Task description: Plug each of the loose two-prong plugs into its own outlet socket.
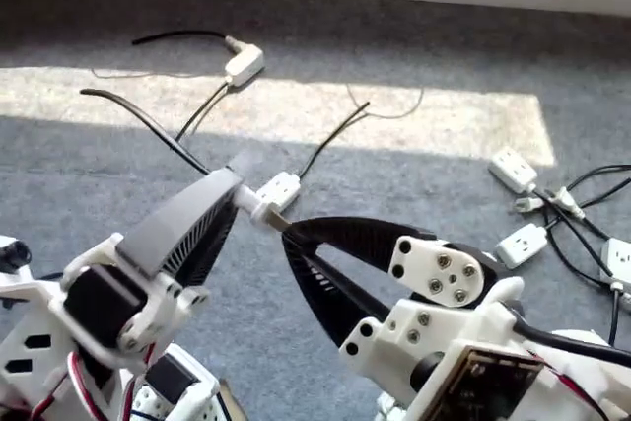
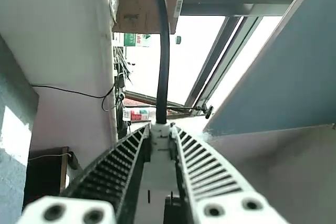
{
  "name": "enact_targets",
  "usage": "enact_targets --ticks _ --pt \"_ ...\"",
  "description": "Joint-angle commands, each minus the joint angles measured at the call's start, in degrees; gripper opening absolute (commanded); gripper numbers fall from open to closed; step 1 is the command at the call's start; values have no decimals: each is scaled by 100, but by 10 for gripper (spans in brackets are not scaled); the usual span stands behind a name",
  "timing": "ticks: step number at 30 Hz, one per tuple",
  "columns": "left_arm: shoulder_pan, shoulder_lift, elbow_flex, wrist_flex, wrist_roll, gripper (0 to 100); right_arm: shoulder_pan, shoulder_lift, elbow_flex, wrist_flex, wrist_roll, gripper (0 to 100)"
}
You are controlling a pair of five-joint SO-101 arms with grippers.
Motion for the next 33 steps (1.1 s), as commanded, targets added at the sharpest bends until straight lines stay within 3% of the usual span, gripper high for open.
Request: enact_targets --ticks 1,7,18,26,33 --pt "92 -409 514 -624 -35 7 338 84 312 -286 88 8" --pt "75 -409 760 -897 -35 7 576 31 1719 -1323 88 8" --pt "48 -409 760 -888 -35 7 497 -1622 1464 -1349 -35 8" --pt "40 -409 760 -897 -35 7 -787 -1121 1464 -1165 -167 8" --pt "40 -409 760 -905 -35 7 -901 -910 1499 -1174 -158 8"
